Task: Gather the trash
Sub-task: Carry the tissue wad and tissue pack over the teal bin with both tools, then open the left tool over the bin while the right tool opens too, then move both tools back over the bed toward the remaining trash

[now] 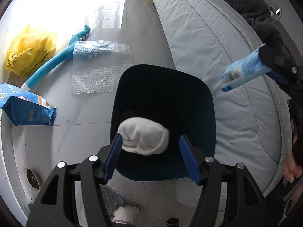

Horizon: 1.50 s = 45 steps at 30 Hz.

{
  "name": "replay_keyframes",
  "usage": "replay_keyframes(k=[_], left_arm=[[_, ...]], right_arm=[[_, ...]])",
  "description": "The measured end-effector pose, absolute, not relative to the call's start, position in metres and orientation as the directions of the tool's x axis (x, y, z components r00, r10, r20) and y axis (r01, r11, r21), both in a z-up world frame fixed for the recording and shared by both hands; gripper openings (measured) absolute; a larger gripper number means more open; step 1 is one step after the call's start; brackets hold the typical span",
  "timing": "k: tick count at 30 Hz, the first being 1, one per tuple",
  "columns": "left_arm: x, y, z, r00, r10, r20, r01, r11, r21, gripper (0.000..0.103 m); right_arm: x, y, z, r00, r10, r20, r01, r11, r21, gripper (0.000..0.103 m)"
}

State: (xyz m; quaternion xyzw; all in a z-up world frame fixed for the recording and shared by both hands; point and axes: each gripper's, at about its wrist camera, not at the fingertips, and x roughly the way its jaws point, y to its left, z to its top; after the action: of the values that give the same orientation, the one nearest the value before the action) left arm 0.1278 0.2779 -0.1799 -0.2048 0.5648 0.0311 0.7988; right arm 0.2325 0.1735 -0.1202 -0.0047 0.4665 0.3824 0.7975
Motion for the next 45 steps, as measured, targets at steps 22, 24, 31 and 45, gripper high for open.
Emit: replay_keyframes(k=[22,24,31,45], left_arm=[[0.084,0.320,-0.088,0.664,0.055,-0.745,-0.269,0.948,-0.169,0.077],[0.081,0.321,-0.080,0.690,0.065,-0.721,-0.265,0.949,-0.169,0.077],[0.075,0.317,-0.053,0.767,0.096,-0.635,-0.264,0.949,-0.175,0.077],[0.078,0.293,-0.004,0.874,0.144,-0.465,-0.250,0.952,-0.176,0.077]], right_arm=[[0.222,0.229,-0.208,0.171,0.448,-0.877,-0.622,0.740,0.257,0.055],[0.219,0.232,-0.214,0.167,0.431,-0.887,-0.631,0.738,0.240,0.055],[0.210,0.236,-0.237,0.145,0.358,-0.922,-0.657,0.732,0.181,0.055],[0.188,0.230,-0.212,0.176,0.349,-0.920,-0.723,0.681,0.120,0.073]])
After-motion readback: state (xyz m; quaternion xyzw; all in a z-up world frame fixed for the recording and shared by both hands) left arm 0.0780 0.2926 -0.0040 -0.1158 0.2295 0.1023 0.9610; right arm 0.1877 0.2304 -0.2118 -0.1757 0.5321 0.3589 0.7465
